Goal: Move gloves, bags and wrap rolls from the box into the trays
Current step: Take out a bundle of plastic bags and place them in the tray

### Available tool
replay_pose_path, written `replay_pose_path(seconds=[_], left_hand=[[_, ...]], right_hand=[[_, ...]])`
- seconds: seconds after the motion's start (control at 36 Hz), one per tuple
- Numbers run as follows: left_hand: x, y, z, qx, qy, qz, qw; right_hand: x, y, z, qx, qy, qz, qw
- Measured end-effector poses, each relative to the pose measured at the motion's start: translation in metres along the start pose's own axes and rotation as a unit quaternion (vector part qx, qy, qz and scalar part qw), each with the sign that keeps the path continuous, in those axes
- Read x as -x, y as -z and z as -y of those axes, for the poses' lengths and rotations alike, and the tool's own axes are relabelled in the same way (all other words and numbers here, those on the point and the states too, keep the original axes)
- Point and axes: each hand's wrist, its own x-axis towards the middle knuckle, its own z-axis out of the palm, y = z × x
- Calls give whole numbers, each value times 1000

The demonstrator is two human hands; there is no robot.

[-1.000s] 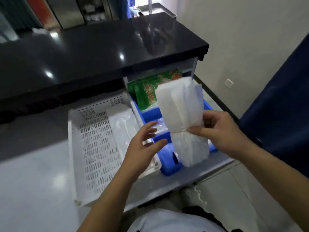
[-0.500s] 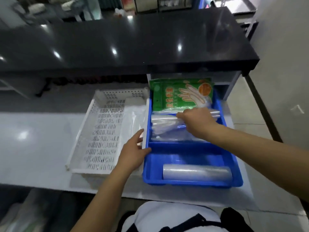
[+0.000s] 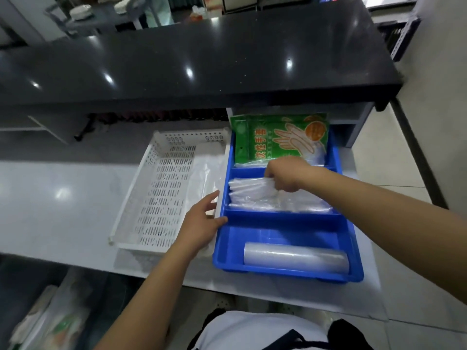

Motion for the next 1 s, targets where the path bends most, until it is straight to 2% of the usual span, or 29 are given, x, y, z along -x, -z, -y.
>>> replay_pose_path(seconds=[0.08,0.14,0.19,0.25,0.31,0.42,0.5,0.78,1.0], left_hand=[[4,-1,-7,-45,-13,3,999],[6,-4,-14,-136,-74,-35,987],[7,-8,-23,-202,-187,-62,959],[7,-16,-35,-221,-258,-43,939],[1,-27,-44,-246,-280,-4,928],[-20,-56,-50,-365,-255,63,893],[-37,-71,-50,-415,-210,101,880],[-53,-81,-35,-427,-232,88,870],[-56,-77,-36,-424,-231,98,870]], right_hand=[[-1,8,-7,-43,-11,25,999],[3,7,-8,-60,-38,-34,997],[16,0,-7,-58,-65,-138,987],[34,-12,-7,-52,-68,-217,972],[53,-27,-5,-58,-69,-230,969],[73,-57,-3,-78,-140,-122,980],[73,-72,-10,-102,-140,-91,981],[62,-90,-31,-113,-100,-127,980],[60,-91,-33,-95,-110,-137,980]])
